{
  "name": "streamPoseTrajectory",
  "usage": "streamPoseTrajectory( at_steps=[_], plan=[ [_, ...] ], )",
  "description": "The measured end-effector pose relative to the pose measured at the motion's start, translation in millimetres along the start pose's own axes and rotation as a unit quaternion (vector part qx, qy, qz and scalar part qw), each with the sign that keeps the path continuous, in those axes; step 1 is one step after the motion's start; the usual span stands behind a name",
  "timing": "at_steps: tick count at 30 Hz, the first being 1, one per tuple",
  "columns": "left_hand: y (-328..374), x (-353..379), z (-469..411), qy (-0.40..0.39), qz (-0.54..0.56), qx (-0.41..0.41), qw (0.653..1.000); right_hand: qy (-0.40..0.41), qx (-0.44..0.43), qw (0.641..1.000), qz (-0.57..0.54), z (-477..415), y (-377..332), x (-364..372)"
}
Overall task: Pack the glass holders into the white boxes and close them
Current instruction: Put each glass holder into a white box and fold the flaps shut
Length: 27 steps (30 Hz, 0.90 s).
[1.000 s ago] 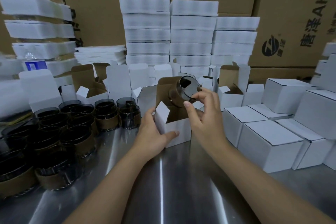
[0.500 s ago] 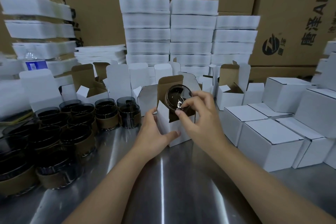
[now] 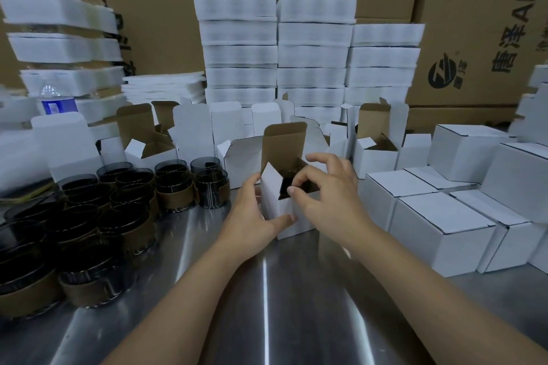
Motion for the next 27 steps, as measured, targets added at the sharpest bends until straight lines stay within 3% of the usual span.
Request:
streamPoseTrajectory(
  at_steps=[7,10,12,15,20,24,27],
  plan=[
    [1.8,-0.4,0.9,0.005,0.01,0.005,1.0,-0.057,0.008,0.998,-0.002,0.1,1.9,4.8],
    [2.1,-0.1,1.0,0.005,0.012,0.005,1.0,-0.023,0.054,0.99,-0.13,-0.1,1.9,2.0],
    [2.5,0.1,1.5,0.004,0.016,0.003,1.0,0.017,0.092,0.968,-0.233,-1.6,2.3,-1.8],
    [4.3,-0.7,1.0,-0.01,0.078,-0.018,0.997,0.051,0.211,0.904,-0.369,-5.9,13.2,-2.2],
    [2.5,-7.1,-2.4,0.015,0.229,-0.096,0.969,0.029,0.332,0.829,-0.45,-6.2,30.9,5.3],
    [3.1,-6.5,-2.4,0.022,0.247,-0.105,0.963,-0.004,0.366,0.793,-0.487,-2.4,32.7,13.6],
    [5.2,-8.1,-3.1,0.036,0.283,-0.104,0.953,-0.05,0.367,0.8,-0.473,-1.4,32.3,16.5]
  ],
)
Point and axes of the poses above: each hand's wrist, its own z-axis away from the middle knuckle, its own x-axis out of the palm, y = z × x, the point moved 4 cm from there along -z, towards the middle knuckle, and after that the axes turned 3 degrees about -z, right-handed, at the moved point
